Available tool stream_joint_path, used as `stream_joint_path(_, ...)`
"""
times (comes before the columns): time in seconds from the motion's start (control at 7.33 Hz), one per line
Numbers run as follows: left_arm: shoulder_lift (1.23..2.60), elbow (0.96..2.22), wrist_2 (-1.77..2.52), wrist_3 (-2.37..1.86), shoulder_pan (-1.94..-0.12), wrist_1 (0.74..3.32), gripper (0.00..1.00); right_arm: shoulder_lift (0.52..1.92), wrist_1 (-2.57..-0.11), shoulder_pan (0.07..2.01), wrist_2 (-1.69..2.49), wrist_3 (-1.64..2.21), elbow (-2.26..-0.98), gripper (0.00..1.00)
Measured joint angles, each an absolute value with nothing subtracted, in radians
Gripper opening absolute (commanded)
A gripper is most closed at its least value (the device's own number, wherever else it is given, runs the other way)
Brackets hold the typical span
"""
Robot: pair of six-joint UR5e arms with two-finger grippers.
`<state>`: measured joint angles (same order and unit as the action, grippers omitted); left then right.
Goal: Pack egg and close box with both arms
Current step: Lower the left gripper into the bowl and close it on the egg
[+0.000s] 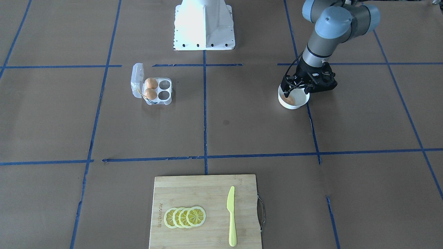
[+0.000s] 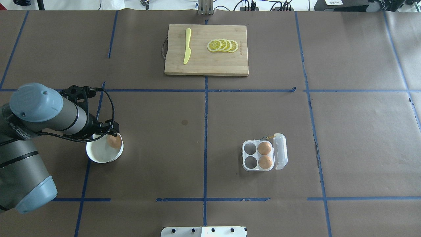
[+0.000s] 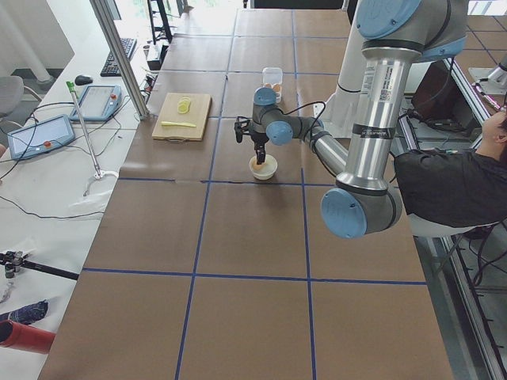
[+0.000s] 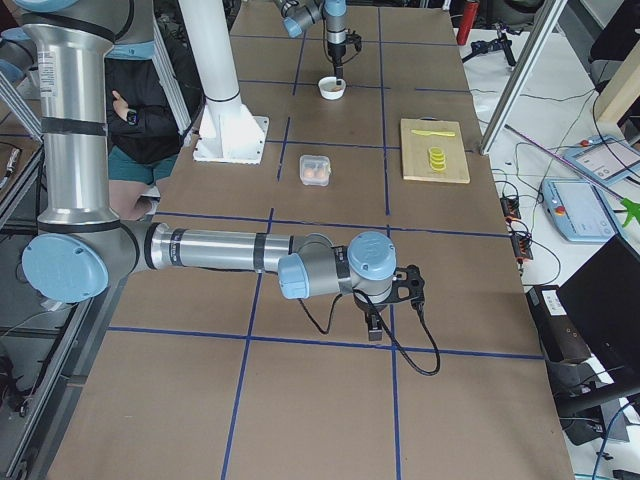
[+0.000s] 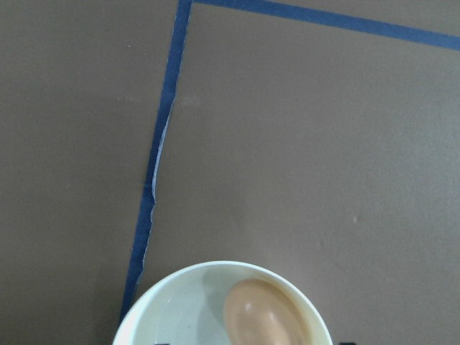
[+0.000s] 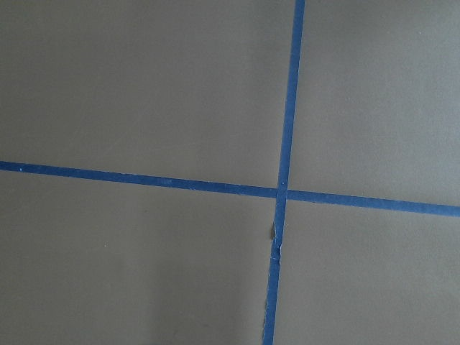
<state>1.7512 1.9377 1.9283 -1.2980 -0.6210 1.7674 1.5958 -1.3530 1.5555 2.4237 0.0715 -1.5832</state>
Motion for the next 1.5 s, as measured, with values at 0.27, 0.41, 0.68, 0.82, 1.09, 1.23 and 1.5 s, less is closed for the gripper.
stream_joint_path(0.27,1.753,1.923,1.929,-1.296,-0.618,1.767,0.83,1.598,-1.354,1.555,2.425,0.071,-1.584,1.0)
stream_joint_path(0.41,1.754,1.917,1.93,-1.296,-0.617,1.767,0.83,1.598,-1.354,1.555,2.425,0.071,-1.584,1.0)
stream_joint_path(0.68,1.768,1.903,1.93,-1.295,-0.614,1.767,0.83,1.599,-1.354,1.555,2.425,0.071,-1.583,1.0)
stream_joint_path(0.82,1.776,1.891,1.93,-1.295,-0.609,1.767,0.83,1.6,-1.354,1.555,2.425,0.071,-1.583,1.0)
stream_joint_path(1.09,1.782,1.871,1.93,-1.293,-0.598,1.769,0.83,1.6,-1.354,1.555,2.425,0.071,-1.584,1.0)
stream_joint_path(1.23,1.783,1.867,1.93,-1.292,-0.596,1.77,0.83,1.6,-1.354,1.555,2.425,0.071,-1.585,1.0)
stream_joint_path(1.5,1.783,1.866,1.93,-1.292,-0.594,1.77,0.83,1.6,-1.354,1.555,2.425,0.071,-1.586,1.0)
